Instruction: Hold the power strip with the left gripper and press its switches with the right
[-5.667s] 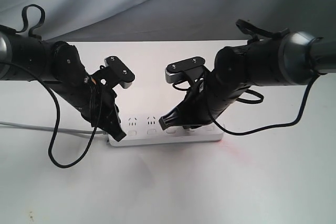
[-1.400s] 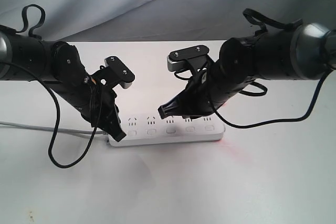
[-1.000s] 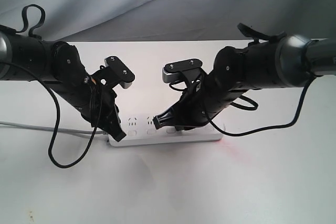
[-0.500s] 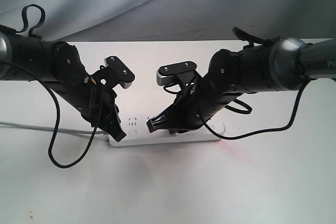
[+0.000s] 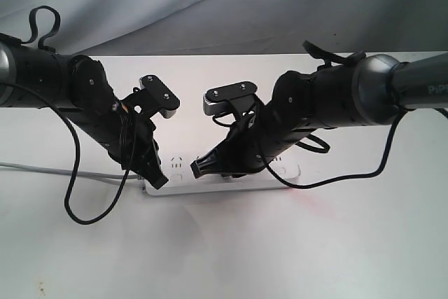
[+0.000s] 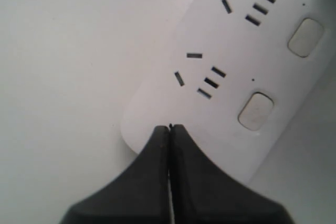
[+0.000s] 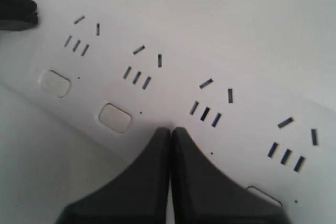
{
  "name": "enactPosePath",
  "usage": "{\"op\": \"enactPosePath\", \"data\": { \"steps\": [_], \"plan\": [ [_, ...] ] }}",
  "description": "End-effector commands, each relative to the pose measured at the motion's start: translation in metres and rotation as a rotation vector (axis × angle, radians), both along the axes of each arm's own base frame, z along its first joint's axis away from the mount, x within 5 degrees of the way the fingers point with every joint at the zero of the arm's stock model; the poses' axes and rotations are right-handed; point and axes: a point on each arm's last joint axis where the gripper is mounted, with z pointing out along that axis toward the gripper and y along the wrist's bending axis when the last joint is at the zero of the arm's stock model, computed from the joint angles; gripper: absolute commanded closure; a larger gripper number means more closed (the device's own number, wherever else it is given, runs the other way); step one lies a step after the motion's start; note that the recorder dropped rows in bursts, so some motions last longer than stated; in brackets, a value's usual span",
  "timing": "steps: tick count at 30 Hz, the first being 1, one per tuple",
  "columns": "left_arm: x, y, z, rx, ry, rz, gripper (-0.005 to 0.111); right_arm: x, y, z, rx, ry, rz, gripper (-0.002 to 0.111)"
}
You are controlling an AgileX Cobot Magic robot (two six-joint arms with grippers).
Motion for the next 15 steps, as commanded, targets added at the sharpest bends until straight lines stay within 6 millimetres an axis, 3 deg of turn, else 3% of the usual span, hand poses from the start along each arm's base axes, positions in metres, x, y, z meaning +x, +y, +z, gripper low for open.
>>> {"op": "enactPosePath", "data": {
  "steps": [1, 9, 15],
  "plan": [
    [-0.005, 0.0, -0.009, 0.022, 0.045, -0.014, 0.107, -0.003, -0.002, -0.023, -0.063, 0.054, 0.028, 0.108],
    [-0.005, 0.0, -0.009, 0.022, 0.045, -0.014, 0.107, -0.002, -0.014, -0.026, -0.197, 0.05, 0.011, 0.108],
    [-0.005, 0.0, -0.009, 0.022, 0.045, -0.014, 0.107, -0.005, -0.014, -0.027, -0.198, 0.085, -0.004, 0.108]
  ]
}}
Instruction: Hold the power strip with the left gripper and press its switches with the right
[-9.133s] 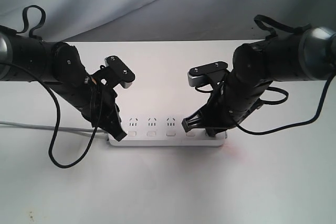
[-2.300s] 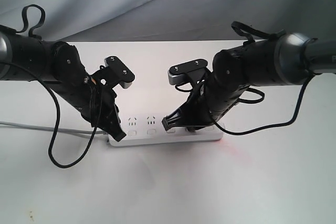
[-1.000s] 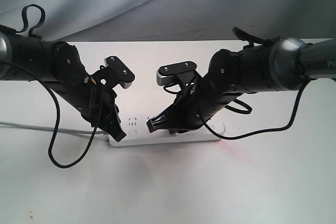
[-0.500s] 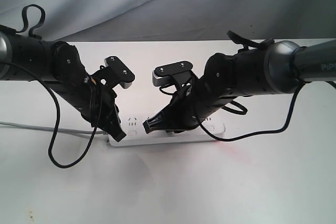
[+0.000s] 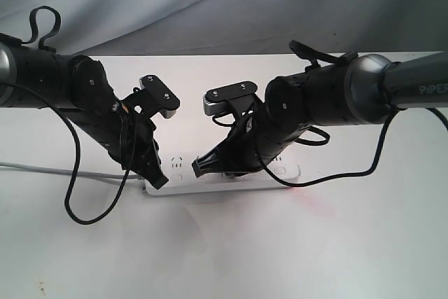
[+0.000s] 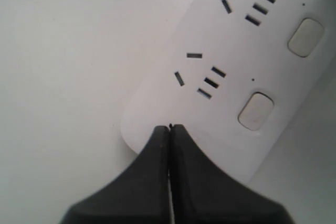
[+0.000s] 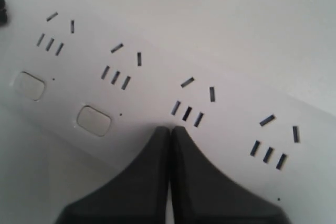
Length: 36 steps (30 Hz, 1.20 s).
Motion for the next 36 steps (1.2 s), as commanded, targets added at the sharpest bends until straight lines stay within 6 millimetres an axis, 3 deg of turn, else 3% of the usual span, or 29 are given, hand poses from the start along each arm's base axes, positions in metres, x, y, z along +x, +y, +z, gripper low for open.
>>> {"op": "enactPosePath", "data": {
  "steps": [1, 16, 21, 23, 27, 30, 33, 36],
  "plan": [
    [-0.005, 0.0, -0.009, 0.023, 0.047, -0.014, 0.107, -0.008, -0.012, -0.02, -0.114, 0.098, 0.026, 0.108],
    [-0.005, 0.0, -0.009, 0.023, 0.051, -0.013, 0.107, -0.011, -0.014, -0.024, -0.141, 0.147, 0.01, 0.108],
    [-0.005, 0.0, -0.009, 0.023, 0.051, -0.013, 0.107, -0.014, -0.017, -0.051, -0.196, 0.214, 0.004, 0.108],
    [-0.005, 0.0, -0.009, 0.023, 0.051, -0.013, 0.107, -0.015, -0.018, -0.053, -0.208, 0.222, 0.009, 0.108],
    [-0.005, 0.0, -0.009, 0.023, 0.049, -0.011, 0.107, -0.012, -0.015, -0.029, -0.156, 0.161, 0.008, 0.108],
    [-0.005, 0.0, -0.009, 0.023, 0.049, -0.011, 0.107, -0.009, -0.013, 0.02, -0.045, 0.035, 0.003, 0.108],
    [-0.005, 0.0, -0.009, 0.023, 0.051, -0.011, 0.107, -0.011, -0.015, 0.057, 0.027, -0.039, -0.001, 0.108],
    [-0.005, 0.0, -0.009, 0.023, 0.049, -0.011, 0.107, -0.019, -0.022, 0.075, 0.057, -0.067, -0.004, 0.108]
  ]
}}
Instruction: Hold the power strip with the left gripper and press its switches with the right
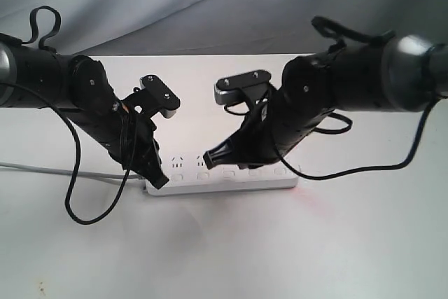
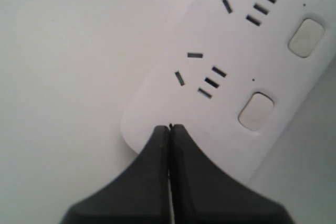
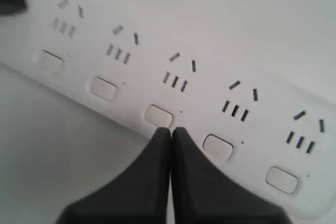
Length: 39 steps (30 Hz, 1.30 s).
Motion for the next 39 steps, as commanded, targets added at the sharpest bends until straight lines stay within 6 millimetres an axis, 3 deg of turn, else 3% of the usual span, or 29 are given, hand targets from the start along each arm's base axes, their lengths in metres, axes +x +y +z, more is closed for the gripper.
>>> {"op": "enactPosePath", "data": {
  "steps": [1, 9, 13, 18, 29, 36, 39],
  "plan": [
    [-0.005, 0.0, -0.009, 0.023, 0.049, -0.011, 0.107, -0.011, -0.013, 0.032, 0.048, -0.062, -0.003, 0.108],
    [-0.006, -0.003, 0.007, -0.041, 0.037, 0.046, 0.107, -0.049, -0.049, 0.04, 0.062, -0.07, -0.026, 0.108],
    [-0.012, -0.003, 0.031, -0.104, 0.009, 0.105, 0.107, -0.068, -0.066, 0.057, 0.105, -0.098, -0.046, 0.108],
    [-0.032, 0.004, 0.067, -0.189, -0.047, 0.139, 0.107, -0.094, -0.09, 0.077, 0.17, -0.138, -0.074, 0.108],
    [-0.106, 0.034, 0.122, -0.412, -0.194, 0.255, 0.107, -0.17, -0.16, 0.084, 0.352, -0.174, -0.203, 0.108],
    [-0.158, 0.061, 0.132, -0.567, -0.328, 0.36, 0.107, -0.218, -0.206, 0.082, 0.494, -0.234, -0.27, 0.108],
    [-0.18, 0.073, 0.135, -0.613, -0.405, 0.373, 0.107, -0.232, -0.225, 0.094, 0.641, -0.349, -0.311, 0.108]
  ]
}}
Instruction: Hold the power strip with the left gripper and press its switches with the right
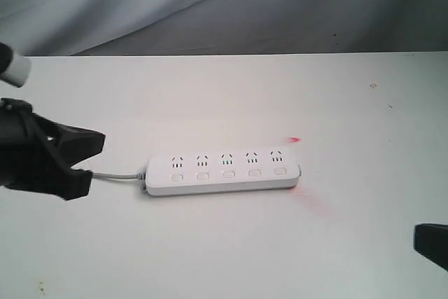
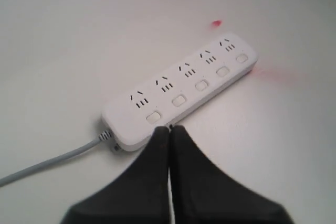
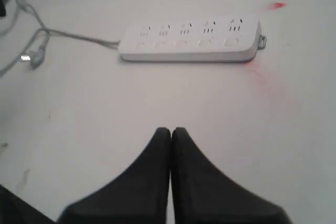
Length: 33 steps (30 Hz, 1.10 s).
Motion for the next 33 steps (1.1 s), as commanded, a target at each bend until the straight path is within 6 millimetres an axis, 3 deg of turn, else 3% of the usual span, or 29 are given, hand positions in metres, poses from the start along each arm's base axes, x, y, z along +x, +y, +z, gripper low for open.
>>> {"op": "enactPosePath", "data": {
  "steps": [1, 6, 14, 18, 22, 28, 33],
  "plan": [
    [-0.028, 0.015, 0.005, -0.078, -0.104, 0.061, 0.107, -0.02, -0.028, 0.01, 0.148, -0.148, -0.093, 0.108],
    [-0.055, 0.034, 0.003, -0.185, -0.202, 0.152, 0.107, -0.03, -0.048, 0.008, 0.286, -0.259, -0.194, 0.108],
    [-0.089, 0.052, -0.019, -0.274, -0.295, 0.196, 0.107, -0.018, -0.041, -0.016, 0.31, -0.329, -0.205, 0.108],
    [-0.097, 0.062, -0.037, -0.307, -0.349, 0.258, 0.107, -0.013, -0.034, -0.034, 0.275, -0.431, -0.156, 0.108],
    [-0.101, 0.068, -0.048, -0.337, -0.393, 0.309, 0.107, -0.008, -0.032, -0.066, 0.112, -0.481, -0.125, 0.108],
    [-0.103, 0.069, -0.067, -0.306, -0.359, 0.308, 0.107, -0.008, -0.032, -0.064, 0.098, -0.515, -0.115, 0.108],
    [-0.104, 0.068, -0.069, -0.3, -0.337, 0.292, 0.107, -0.009, -0.032, -0.066, 0.146, -0.445, -0.132, 0.108]
  ]
}}
